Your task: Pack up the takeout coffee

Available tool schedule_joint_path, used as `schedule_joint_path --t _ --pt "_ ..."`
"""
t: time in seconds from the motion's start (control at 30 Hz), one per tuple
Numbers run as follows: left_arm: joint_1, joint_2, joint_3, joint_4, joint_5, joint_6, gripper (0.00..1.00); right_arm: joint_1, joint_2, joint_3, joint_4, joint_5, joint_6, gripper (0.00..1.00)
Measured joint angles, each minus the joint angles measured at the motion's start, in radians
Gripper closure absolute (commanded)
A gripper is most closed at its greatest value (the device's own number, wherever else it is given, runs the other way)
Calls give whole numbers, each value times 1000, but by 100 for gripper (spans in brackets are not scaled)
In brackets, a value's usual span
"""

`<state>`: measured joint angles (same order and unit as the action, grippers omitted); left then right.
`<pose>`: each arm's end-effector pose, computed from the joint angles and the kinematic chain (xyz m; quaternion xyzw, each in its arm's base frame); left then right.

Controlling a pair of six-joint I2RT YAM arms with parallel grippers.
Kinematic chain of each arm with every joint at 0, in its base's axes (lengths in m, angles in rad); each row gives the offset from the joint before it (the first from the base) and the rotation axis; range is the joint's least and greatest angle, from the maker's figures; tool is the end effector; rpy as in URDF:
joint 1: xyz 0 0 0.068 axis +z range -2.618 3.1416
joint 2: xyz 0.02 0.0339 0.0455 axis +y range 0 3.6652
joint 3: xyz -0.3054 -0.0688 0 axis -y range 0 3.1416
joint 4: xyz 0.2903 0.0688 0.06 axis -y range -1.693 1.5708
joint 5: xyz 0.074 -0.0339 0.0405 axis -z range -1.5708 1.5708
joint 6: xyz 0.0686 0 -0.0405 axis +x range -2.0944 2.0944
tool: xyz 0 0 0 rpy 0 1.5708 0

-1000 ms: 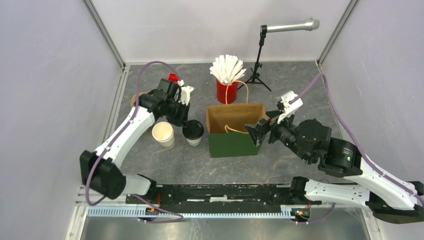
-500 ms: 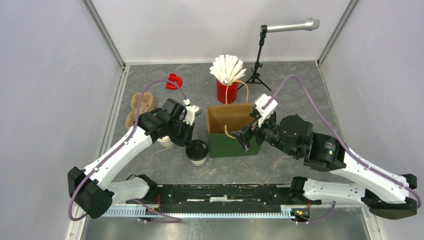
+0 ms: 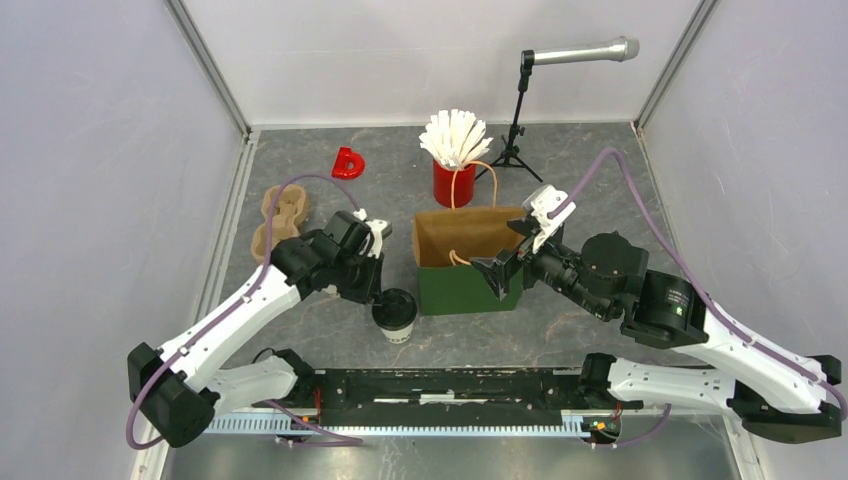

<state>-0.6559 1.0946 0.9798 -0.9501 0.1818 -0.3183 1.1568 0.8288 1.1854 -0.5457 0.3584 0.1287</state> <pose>0.1857 -0.1585 0.2875 0.1844 0.9467 -0.1943 0.1791 0.1027 0.1739 0.4702 -0.2740 0.7162 0.2659 0.5842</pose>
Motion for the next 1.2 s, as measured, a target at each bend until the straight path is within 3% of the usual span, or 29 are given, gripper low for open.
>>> schedule_joint_path --t 0.23,0.37,0.5,0.6,0.63,0.67,0.9,1.07,1.2 --pt "-37 -59 -89 23 -48 -126 90 0 -10 0 8 0 -8 2" --pt "-50 -63 -100 45 -69 -171 76 0 -9 0 8 -3 -19 2" --pt "-66 -84 -105 50 -79 -200 51 0 -2 0 8 -16 -22 2" --pt "-68 -116 -102 46 -84 -213 37 0 21 2 6 -31 -12 2" --pt "-68 -127 -95 39 -89 -216 4 0 30 3 7 -41 -3 2" --pt "-68 -133 -83 32 -94 -216 0 0 40 4 9 -51 7 2" --pt "-68 -126 195 -72 -228 -224 0 96 182 36 16 -120 121 2" --pt "-68 -110 436 -144 -412 -224 0 227 383 196 9 -129 157 2" --pt "-67 -161 533 -176 -542 -224 0 246 527 307 -14 -147 177 2"
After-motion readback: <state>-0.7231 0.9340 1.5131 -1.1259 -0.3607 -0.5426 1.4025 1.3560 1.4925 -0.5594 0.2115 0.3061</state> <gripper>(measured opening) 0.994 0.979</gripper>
